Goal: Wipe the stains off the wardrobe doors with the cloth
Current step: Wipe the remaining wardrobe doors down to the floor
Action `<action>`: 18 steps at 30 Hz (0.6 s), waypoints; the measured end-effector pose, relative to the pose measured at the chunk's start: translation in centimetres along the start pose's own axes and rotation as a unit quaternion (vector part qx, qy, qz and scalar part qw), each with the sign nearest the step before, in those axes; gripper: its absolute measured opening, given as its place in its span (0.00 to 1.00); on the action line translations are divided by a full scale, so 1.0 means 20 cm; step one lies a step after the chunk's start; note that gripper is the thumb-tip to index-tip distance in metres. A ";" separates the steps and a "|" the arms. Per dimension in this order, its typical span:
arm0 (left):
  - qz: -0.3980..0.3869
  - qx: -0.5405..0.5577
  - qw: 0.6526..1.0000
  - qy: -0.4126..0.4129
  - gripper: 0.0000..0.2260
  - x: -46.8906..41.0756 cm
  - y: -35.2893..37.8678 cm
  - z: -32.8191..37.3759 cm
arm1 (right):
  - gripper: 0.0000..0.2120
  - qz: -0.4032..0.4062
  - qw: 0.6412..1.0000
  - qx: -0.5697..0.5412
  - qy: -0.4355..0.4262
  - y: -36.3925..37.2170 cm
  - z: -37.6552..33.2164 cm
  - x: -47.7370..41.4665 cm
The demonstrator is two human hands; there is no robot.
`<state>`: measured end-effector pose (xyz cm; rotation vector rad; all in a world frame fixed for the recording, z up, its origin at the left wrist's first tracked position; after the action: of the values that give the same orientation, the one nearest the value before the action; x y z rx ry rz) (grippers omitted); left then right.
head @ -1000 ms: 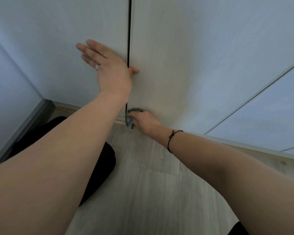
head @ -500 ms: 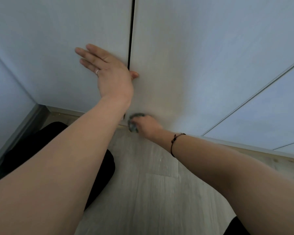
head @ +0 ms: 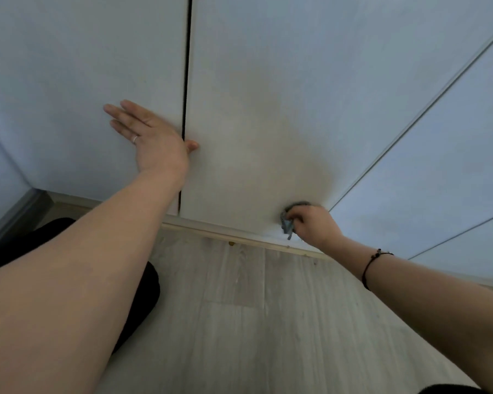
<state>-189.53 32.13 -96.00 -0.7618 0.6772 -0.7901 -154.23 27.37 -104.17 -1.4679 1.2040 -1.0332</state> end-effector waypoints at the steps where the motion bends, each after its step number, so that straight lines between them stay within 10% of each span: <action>1: 0.004 -0.002 1.000 -0.004 0.60 0.00 0.01 0.00 | 0.14 0.034 0.999 -0.031 -0.021 -0.03 -0.07 -0.02; 4: 0.020 -0.041 0.999 0.012 0.59 0.00 0.02 0.00 | 0.13 0.083 0.991 -0.086 -0.067 -0.02 -0.14 -0.06; 10: -0.013 -0.071 0.997 0.016 0.59 0.01 0.04 -0.02 | 0.16 -0.125 0.990 0.008 0.070 0.26 0.19 0.04; 18: -0.165 -0.109 0.980 -0.027 0.57 0.08 0.01 -0.09 | 0.24 -0.130 0.982 -0.138 0.011 -0.12 -0.27 0.06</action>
<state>-190.08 30.32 -97.56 -1.1110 0.6006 -1.0031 -158.79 25.59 -100.73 -1.8724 1.2311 -1.0896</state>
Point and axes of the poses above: each hand's wrist, its own x-axis away from the middle knuckle, its own y-axis out of the palm, z = x × y, the point moved 7 cm from there along -x, towards the middle knuckle, and after that the axes turned 2 degrees about -y, right-handed, at the moved point
